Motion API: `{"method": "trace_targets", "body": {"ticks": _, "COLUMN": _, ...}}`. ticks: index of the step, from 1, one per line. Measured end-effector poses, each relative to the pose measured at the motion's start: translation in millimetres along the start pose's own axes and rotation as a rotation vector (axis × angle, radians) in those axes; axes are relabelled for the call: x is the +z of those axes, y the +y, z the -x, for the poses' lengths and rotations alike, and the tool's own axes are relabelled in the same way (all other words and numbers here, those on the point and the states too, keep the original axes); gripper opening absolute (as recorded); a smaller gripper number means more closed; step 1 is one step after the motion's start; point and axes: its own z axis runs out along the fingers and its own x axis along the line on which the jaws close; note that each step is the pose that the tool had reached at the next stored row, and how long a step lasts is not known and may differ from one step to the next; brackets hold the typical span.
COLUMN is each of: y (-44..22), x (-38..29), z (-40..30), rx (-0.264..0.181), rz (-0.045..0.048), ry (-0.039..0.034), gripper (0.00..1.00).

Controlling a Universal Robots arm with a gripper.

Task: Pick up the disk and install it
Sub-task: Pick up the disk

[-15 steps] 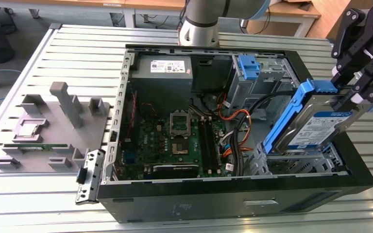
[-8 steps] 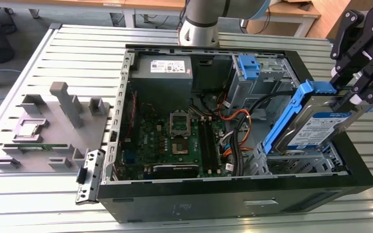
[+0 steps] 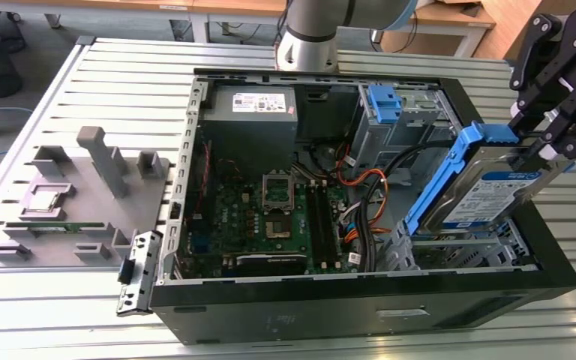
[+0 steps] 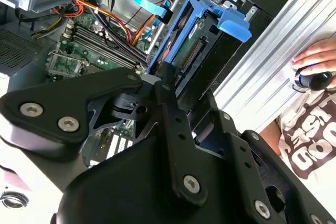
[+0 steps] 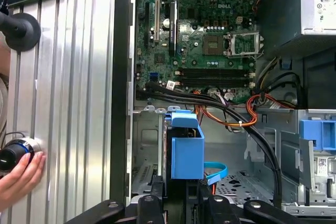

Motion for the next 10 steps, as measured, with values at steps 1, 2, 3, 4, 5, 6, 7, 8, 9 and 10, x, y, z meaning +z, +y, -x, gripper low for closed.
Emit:
{"method": "trace_targets", "body": {"ticks": 1, "y": -0.9, "x": 0.0, "z": -0.1, "rx": 0.0, "rz": -0.0001, "ry": 0.0, "gripper": 0.35}}
{"method": "trace_targets", "body": {"ticks": 2, "y": -2.0, "x": 0.0, "z": -0.1, "rx": 0.0, "rz": -0.0001, "ry": 0.0, "gripper": 0.35}}
{"method": "trace_targets", "body": {"ticks": 3, "y": -2.9, "x": 0.0, "z": 0.0, "rx": 0.0, "rz": 0.0, "ry": 0.0, "gripper": 0.35}}
{"method": "trace_targets", "body": {"ticks": 4, "y": -3.0, "x": 0.0, "z": 0.0, "rx": 0.0, "rz": 0.0, "ry": -0.0001, "gripper": 0.35}}
{"method": "trace_targets", "body": {"ticks": 5, "y": -3.0, "x": 0.1, "z": 0.0, "rx": 0.0, "rz": 0.0, "ry": 0.0, "gripper": 0.35}}
{"method": "trace_targets", "body": {"ticks": 6, "y": -3.1, "x": 0.5, "z": -0.1, "rx": 0.0, "rz": 0.0, "ry": -0.0001, "gripper": 0.35}}
{"method": "trace_targets", "body": {"ticks": 7, "y": -3.1, "x": 0.8, "z": -0.3, "rx": 0.0, "rz": 0.0, "ry": 0.0, "gripper": 0.35}}
{"method": "trace_targets", "body": {"ticks": 8, "y": -3.1, "x": 0.9, "z": -0.3, "rx": 0.0, "rz": 0.0, "ry": 0.0, "gripper": 0.35}}
{"method": "trace_targets", "body": {"ticks": 9, "y": -3.1, "x": 1.1, "z": -0.3, "rx": 0.0, "rz": 0.0, "ry": 0.0, "gripper": 0.35}}
{"method": "trace_targets", "body": {"ticks": 10, "y": -3.1, "x": 1.2, "z": -0.3, "rx": 0.0, "rz": 0.0, "ry": 0.0001, "gripper": 0.35}}
